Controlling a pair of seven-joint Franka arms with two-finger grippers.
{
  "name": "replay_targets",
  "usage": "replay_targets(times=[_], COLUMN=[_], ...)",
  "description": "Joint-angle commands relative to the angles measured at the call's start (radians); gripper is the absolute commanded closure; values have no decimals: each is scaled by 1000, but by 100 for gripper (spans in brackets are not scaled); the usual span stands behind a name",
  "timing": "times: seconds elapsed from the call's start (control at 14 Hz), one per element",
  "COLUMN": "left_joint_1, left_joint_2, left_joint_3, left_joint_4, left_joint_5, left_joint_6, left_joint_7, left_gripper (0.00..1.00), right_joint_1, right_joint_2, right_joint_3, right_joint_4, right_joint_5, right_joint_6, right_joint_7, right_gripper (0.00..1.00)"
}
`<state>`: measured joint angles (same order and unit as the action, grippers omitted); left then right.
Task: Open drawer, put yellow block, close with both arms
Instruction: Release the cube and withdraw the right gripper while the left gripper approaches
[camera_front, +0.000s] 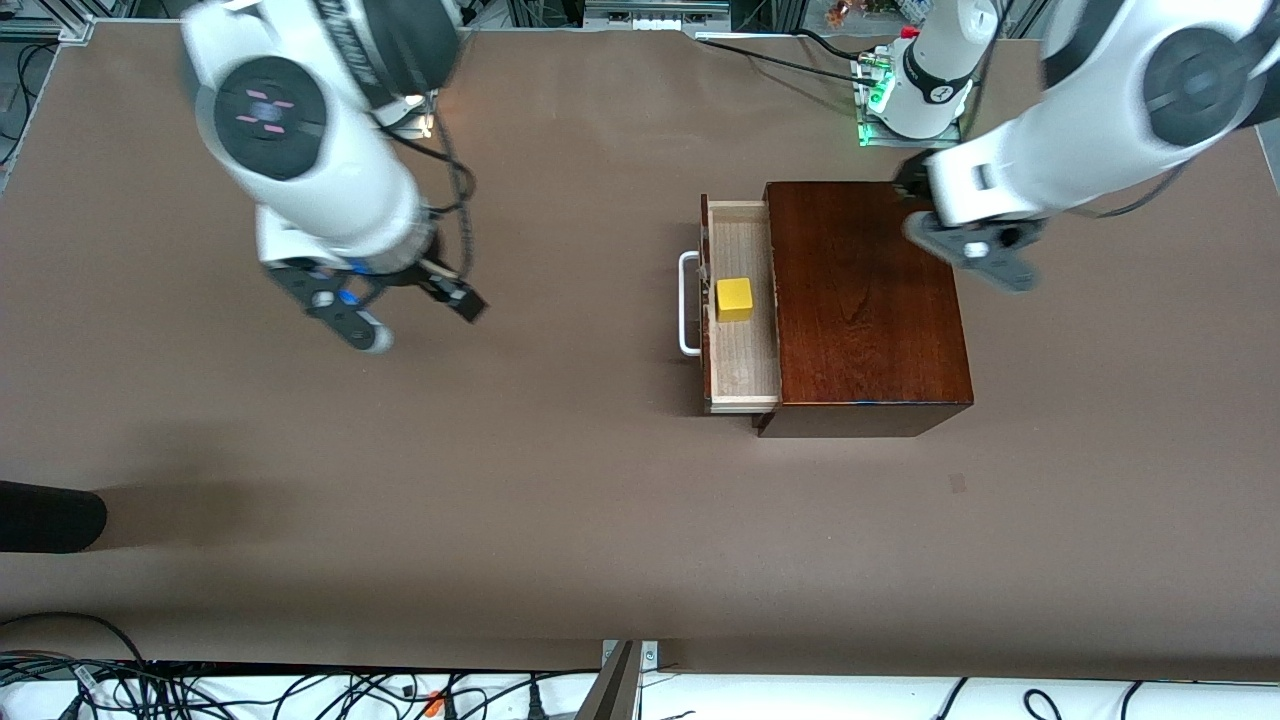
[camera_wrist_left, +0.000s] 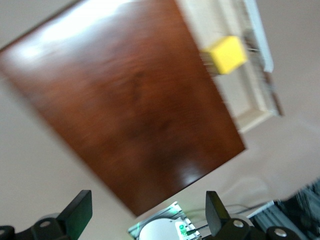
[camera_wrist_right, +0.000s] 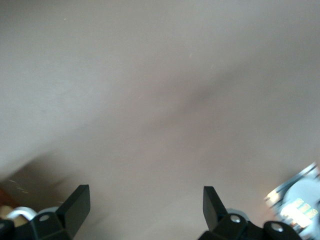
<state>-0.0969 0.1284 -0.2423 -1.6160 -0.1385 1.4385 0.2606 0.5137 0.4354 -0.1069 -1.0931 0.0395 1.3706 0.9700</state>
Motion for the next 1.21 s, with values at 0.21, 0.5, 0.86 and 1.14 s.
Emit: replay_targets(times=[0.21, 0.5, 0.86, 1.14], left_joint_1=[-18, -90, -202, -299], left_joint_2=[134, 209, 309, 378], left_joint_3=[-159, -210, -210, -209], left_joint_4=[45, 45, 41, 34], left_joint_5=[-41, -27, 97, 224], left_joint_6=[216, 348, 531, 652], left_joint_7=[190, 311, 541, 542], left_gripper=[0, 0, 0, 0], right_joint_1=[-122, -253, -488, -486], right_joint_2=[-260, -389, -394, -391], right_joint_3=[-142, -135, 38, 41], right_joint_4=[-335, -513, -524, -519], right_joint_5=[-3, -39, -46, -63], right_joint_6=[73, 183, 197, 200], right_joint_7=[-659, -934, -990, -976], right_gripper=[0, 0, 0, 0])
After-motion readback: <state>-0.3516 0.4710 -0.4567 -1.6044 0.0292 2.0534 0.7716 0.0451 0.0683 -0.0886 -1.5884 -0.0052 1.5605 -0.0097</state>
